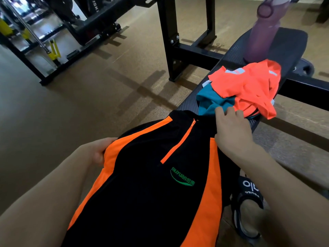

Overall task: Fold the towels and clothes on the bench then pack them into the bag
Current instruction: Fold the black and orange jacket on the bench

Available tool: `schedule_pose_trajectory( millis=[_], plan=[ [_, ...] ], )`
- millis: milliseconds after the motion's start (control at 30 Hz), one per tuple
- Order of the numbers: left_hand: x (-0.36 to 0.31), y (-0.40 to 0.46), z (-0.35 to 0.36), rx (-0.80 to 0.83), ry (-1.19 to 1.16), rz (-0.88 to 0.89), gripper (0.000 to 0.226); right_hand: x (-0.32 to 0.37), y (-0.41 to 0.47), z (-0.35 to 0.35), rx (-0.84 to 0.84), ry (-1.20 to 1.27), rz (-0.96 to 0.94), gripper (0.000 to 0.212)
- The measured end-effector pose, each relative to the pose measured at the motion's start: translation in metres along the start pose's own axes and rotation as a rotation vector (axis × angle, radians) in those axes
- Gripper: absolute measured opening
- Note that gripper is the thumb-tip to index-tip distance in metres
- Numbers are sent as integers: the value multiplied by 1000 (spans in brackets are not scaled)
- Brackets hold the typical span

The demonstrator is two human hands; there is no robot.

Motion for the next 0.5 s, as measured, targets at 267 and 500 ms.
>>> schedule_pose_trajectory(
  millis=[267, 500],
  plan=[
    [-20, -5, 10, -76, -317, 185, 20, 73, -35, 30, 148, 66, -516, 52],
    [-55, -15, 8, -107, -297, 406, 29, 63, -42, 67, 434, -54, -440, 68]
  ],
)
Point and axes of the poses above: each hand's wrist, its own y-axis towards the middle knuckle, its own z-axis out of the palm, x = y × z, the point moved 5 cm from there along y, towards the middle knuckle, and after that the axes turned 8 degrees about x, right-handed, at the moved point
